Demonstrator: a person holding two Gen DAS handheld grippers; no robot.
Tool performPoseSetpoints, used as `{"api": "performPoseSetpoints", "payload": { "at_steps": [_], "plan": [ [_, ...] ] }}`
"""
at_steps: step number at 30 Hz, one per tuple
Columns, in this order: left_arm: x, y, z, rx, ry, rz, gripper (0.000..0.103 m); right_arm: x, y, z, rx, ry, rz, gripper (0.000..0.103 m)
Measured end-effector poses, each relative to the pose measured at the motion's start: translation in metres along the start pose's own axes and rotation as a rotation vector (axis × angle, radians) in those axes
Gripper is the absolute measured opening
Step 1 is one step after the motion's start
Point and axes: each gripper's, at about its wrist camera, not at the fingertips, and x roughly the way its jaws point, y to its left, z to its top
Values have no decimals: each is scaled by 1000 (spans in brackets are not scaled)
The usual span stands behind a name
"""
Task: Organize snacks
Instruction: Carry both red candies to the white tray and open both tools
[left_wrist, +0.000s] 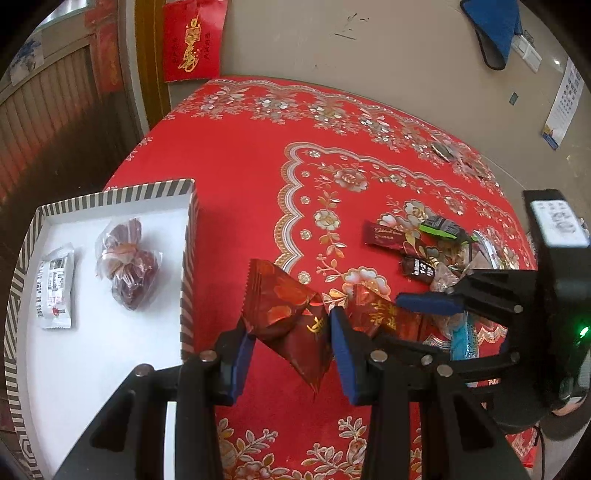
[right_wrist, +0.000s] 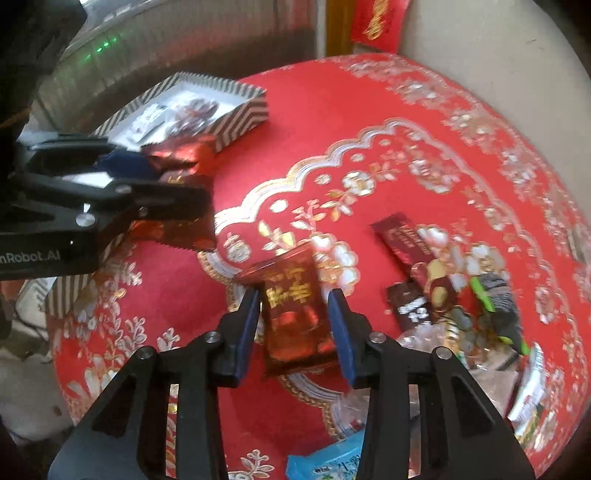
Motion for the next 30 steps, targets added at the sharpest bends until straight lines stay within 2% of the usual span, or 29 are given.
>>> {"api": "performPoseSetpoints", "payload": {
  "at_steps": [2, 6, 13, 23, 30],
  "plan": [
    [1, -1, 0, 2, 4, -2, 43, 7, 3, 0, -29, 30, -17, 38],
    [3, 2, 0, -3, 7, 1, 43, 8, 1, -2, 9, 13, -11, 35],
    [1, 4, -2, -7, 4, -5, 43, -3, 20, -16, 13, -39, -109, 33],
    [-24, 3, -8, 21, -52, 12, 43, -37, 33, -28, 163, -172, -106, 33],
    [-44, 16, -14, 19, -91, 46, 43, -42, 54, -19, 171, -219, -88, 33]
  ]
}}
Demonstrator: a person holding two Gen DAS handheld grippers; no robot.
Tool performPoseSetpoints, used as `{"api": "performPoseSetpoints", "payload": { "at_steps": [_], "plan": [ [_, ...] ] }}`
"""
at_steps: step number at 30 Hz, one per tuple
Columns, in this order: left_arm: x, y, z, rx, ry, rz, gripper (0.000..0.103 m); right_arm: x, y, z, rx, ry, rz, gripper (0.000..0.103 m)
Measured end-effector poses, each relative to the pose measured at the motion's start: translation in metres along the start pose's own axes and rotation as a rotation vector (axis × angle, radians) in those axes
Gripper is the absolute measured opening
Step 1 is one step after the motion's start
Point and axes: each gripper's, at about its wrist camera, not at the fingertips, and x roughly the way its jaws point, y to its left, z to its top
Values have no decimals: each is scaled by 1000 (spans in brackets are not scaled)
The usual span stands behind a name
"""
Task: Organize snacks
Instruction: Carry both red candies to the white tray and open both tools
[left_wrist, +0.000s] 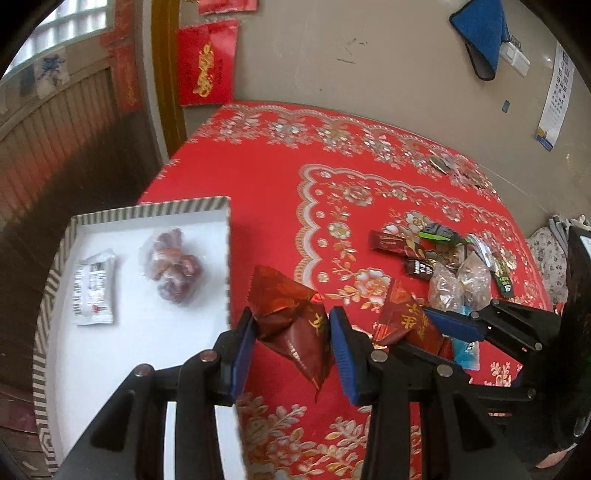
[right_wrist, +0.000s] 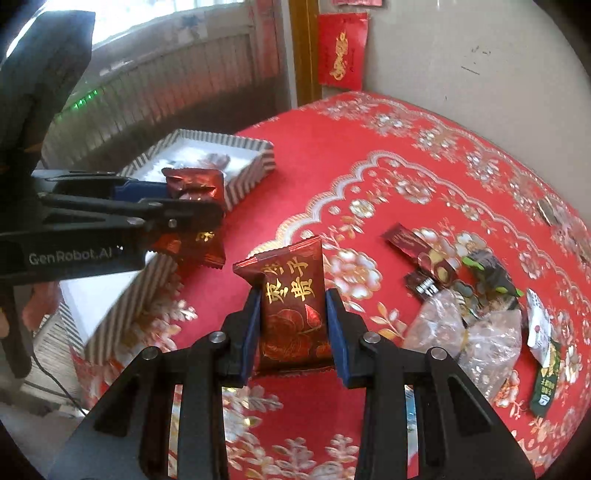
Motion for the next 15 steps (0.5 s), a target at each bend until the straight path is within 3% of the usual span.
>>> {"api": "performPoseSetpoints", "payload": {
  "at_steps": [15],
  "plan": [
    [-23, 67, -12, -71, -33, 81, 43, 15, 59, 36, -54, -36, 67, 33]
  ]
}}
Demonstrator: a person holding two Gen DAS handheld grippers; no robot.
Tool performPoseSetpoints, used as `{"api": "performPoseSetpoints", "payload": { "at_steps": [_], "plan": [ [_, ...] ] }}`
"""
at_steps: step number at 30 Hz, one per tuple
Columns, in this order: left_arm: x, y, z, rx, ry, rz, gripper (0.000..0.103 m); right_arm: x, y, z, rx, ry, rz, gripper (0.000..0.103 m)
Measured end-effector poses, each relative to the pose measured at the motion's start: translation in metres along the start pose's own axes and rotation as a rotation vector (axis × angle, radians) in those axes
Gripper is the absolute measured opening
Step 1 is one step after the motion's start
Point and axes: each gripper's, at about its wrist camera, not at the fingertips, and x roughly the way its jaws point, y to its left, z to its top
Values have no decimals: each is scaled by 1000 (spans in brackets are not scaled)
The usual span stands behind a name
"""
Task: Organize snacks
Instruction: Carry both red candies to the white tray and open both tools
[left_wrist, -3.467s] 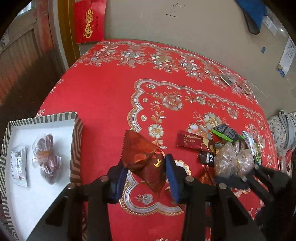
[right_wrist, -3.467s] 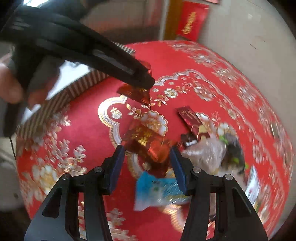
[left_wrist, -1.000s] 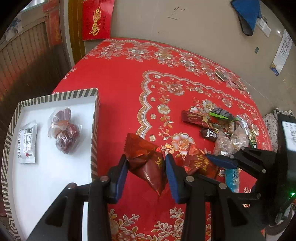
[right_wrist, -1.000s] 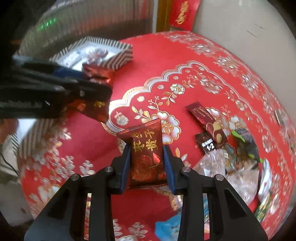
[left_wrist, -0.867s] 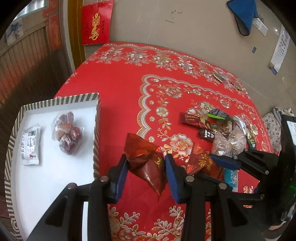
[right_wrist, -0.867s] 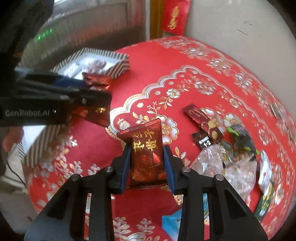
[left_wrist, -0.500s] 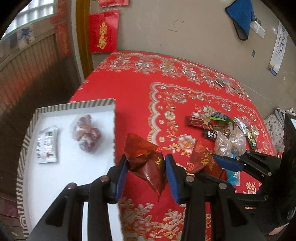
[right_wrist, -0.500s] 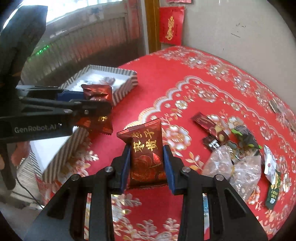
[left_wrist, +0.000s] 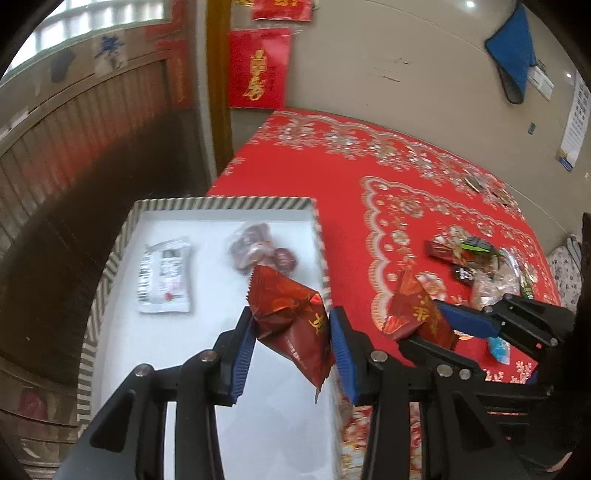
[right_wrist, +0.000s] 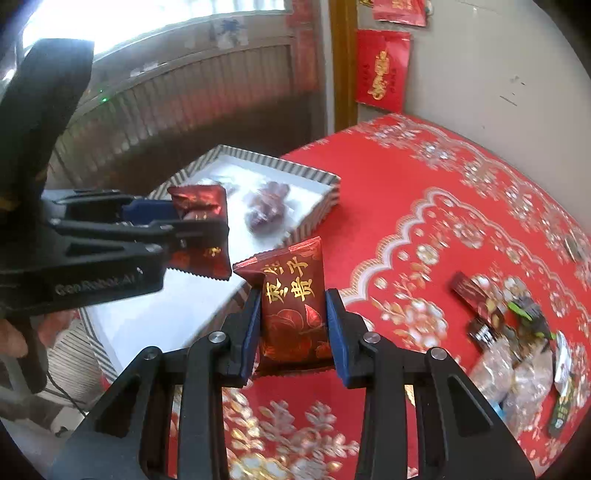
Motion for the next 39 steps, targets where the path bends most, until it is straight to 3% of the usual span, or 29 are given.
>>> {"api": "performPoseSetpoints", "payload": {
  "at_steps": [21, 39],
  "plan": [
    [33, 88, -3, -132, 67, 81, 43, 71, 50, 50, -56, 62, 81, 33],
    [48, 103, -12, -143, 86, 108, 43, 112, 64, 50, -65, 149, 60, 33]
  ]
}}
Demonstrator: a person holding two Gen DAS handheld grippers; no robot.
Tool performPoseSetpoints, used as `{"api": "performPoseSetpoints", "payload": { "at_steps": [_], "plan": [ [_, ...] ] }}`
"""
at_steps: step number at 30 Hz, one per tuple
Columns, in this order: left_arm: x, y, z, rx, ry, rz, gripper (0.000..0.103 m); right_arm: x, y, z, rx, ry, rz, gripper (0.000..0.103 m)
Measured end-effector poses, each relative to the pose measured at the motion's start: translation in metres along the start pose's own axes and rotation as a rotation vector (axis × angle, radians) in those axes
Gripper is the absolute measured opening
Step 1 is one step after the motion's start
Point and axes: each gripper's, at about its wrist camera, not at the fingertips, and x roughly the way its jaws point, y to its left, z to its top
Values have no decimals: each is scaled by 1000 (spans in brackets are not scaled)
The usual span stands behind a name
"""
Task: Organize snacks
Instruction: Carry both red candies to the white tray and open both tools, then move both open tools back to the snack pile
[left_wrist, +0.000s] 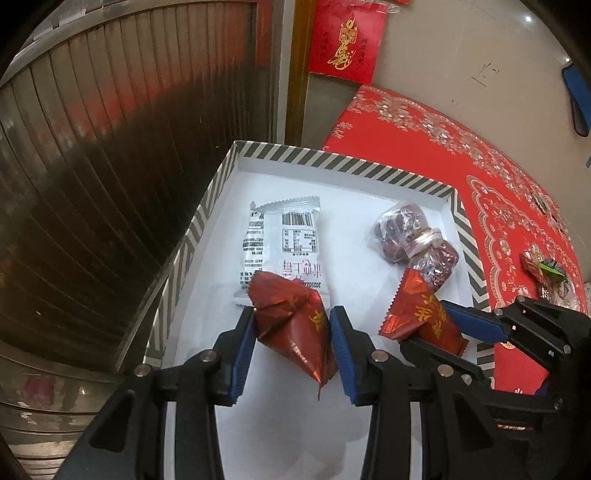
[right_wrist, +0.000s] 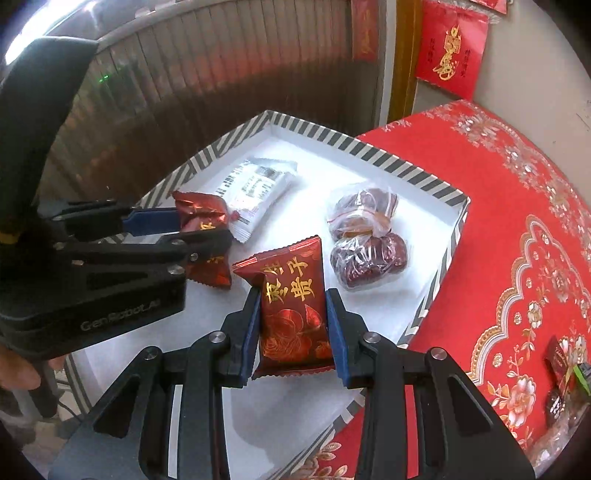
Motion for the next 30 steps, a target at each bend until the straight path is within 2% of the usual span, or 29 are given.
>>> {"api": "performPoseSetpoints", "payload": {
  "at_steps": [8, 9, 11, 13, 18, 24, 30],
  "plan": [
    [0, 0, -1, -4, 0, 8, 46, 7, -2, -1, 14, 11, -7, 33],
    [0, 0, -1, -4, 1, 10, 48, 8, -2, -1, 15, 15, -10, 33],
    [-1, 1, 0, -13, 6, 2, 67, 10, -2, -1, 16, 26, -11, 33],
    [-5, 2, 0, -25, -6, -5, 75, 9, -2, -1, 25, 20, -5, 33],
    [-17, 3, 1, -30, -41, 14, 83, 2, 0, -3, 32, 5, 7, 34],
    [-37, -13, -2, -3, -106, 49, 90, -33, -5, -16, 66, -62, 3, 34],
    [-52, -52, -13, 53, -133, -2, 95, -77, -22, -48, 132, -120, -11, 34]
  ]
}}
